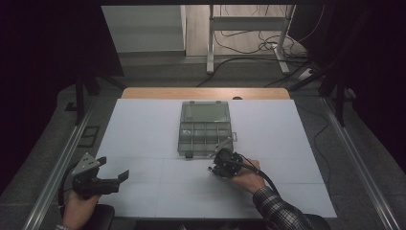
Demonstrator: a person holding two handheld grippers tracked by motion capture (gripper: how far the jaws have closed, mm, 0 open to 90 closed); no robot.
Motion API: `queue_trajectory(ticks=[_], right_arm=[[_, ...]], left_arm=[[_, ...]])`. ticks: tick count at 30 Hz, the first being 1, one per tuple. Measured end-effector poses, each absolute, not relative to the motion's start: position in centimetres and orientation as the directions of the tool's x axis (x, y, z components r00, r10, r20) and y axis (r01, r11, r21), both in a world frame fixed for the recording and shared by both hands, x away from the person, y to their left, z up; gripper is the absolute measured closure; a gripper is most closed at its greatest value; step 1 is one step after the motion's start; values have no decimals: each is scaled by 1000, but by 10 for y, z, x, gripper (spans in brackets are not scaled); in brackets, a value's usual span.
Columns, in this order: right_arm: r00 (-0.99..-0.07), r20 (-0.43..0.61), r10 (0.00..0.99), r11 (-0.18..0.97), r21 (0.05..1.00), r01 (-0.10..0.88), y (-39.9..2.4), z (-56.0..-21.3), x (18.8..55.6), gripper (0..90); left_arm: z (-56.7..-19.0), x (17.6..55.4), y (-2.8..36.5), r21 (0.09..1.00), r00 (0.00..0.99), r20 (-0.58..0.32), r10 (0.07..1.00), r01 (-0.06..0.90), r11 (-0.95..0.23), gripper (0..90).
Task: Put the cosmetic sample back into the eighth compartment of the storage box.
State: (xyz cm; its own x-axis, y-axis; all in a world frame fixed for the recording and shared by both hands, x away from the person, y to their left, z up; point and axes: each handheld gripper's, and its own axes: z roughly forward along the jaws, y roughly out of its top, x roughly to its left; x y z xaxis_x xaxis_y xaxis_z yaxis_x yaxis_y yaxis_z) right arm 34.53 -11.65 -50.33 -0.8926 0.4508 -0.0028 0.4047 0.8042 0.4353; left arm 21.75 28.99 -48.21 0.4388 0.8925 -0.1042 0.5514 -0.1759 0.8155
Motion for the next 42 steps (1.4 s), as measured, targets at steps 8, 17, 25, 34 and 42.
queue_trajectory(ticks=[8,17,25,34,42], right_arm=[[-883,3,469,778,472,415,-120,-498,344,808],[-873,6,487,759,492,426,-123,-493,345,808],[-862,26,507,717,543,437,-129,-485,347,808],[-854,37,518,693,567,445,-131,-481,349,808],[-848,40,529,682,575,453,-132,-479,352,808]], left_arm=[[-482,218,289,812,440,-103,892,556,-180,10],[-482,219,289,810,441,-106,891,559,-180,11],[-482,219,289,809,442,-105,891,559,-182,12],[-483,219,289,808,441,-106,891,561,-182,13],[-483,220,288,805,443,-104,890,563,-186,13]])
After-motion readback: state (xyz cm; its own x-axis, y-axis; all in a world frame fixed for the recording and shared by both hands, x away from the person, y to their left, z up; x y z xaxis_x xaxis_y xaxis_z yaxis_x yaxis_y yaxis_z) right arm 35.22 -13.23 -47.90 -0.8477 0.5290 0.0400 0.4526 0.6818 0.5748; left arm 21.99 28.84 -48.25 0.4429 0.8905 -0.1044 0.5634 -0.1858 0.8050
